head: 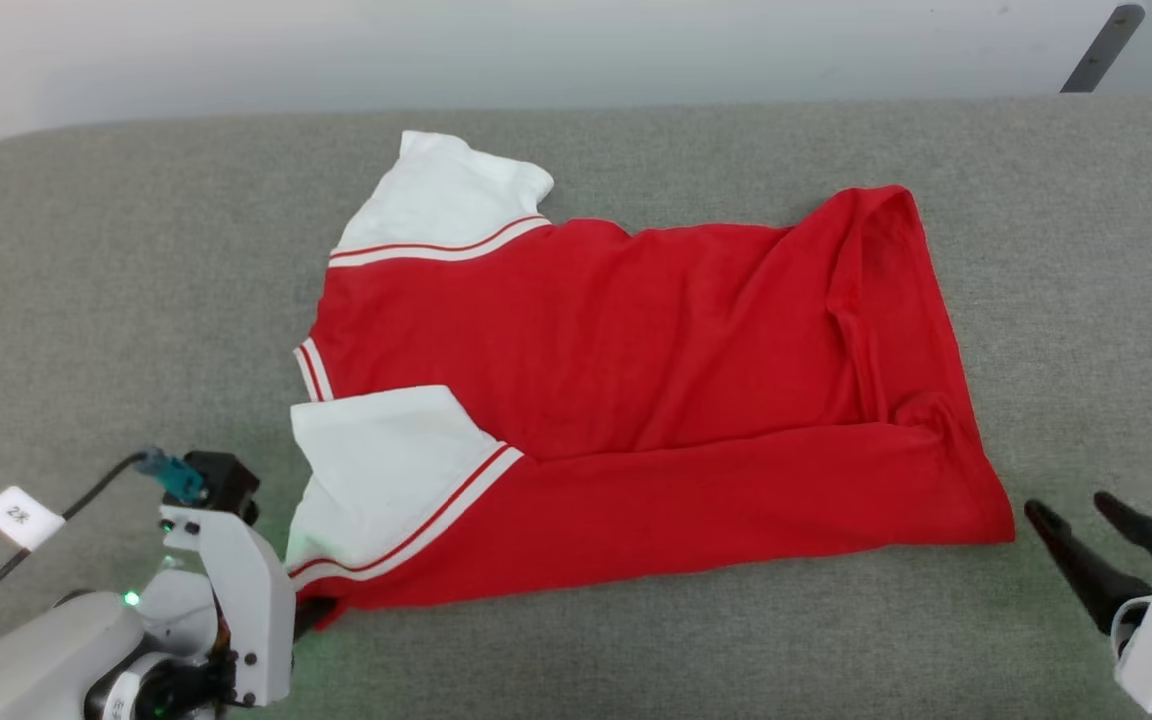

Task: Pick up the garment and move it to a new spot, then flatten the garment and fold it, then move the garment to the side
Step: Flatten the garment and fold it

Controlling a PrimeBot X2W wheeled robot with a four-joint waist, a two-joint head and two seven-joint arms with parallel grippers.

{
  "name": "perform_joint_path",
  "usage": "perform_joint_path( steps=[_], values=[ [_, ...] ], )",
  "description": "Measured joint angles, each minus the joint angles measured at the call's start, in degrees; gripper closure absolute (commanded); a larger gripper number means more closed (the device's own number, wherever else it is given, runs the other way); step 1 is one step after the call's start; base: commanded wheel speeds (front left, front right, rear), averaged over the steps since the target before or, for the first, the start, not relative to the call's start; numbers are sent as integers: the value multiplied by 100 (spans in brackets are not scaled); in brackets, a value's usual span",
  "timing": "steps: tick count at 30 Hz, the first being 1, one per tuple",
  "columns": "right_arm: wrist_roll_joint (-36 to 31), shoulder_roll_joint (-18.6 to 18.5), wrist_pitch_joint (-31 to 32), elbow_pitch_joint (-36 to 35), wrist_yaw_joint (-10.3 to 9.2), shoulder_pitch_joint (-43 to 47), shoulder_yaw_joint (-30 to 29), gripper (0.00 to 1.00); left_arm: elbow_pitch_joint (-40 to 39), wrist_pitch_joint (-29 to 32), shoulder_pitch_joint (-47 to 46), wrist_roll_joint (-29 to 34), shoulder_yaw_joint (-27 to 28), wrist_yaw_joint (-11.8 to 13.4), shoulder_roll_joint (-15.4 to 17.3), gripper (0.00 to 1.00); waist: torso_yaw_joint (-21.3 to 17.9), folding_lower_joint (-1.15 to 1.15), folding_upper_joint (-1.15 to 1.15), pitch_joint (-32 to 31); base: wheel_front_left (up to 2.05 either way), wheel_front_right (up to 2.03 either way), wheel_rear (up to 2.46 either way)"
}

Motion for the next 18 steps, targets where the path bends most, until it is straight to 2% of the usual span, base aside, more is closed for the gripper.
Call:
perform_joint_path(
  steps=[9,11,13,16,18],
  values=[
    [-156,287,904,56,0,-230,-162,0,739,-104,-223,291,-124,-621,-347,100,41,0,0,196,0,0,0],
    [-252,355,1073,188,0,-353,-174,0,831,-80,-280,307,-134,-657,-438,100,77,0,0,228,0,0,0],
    [-327,435,1239,368,0,-502,-181,0,839,-75,-333,409,-164,-539,-570,100,121,0,0,256,0,0,0],
    [-491,543,1422,715,0,-730,-160,0,892,-40,-411,391,-157,-773,-568,100,179,0,0,307,0,0,0],
    [-591,554,1450,949,1,-860,-108,0,942,-57,-442,410,-152,-792,-639,100,223,0,0,336,0,0,0]
  ],
)
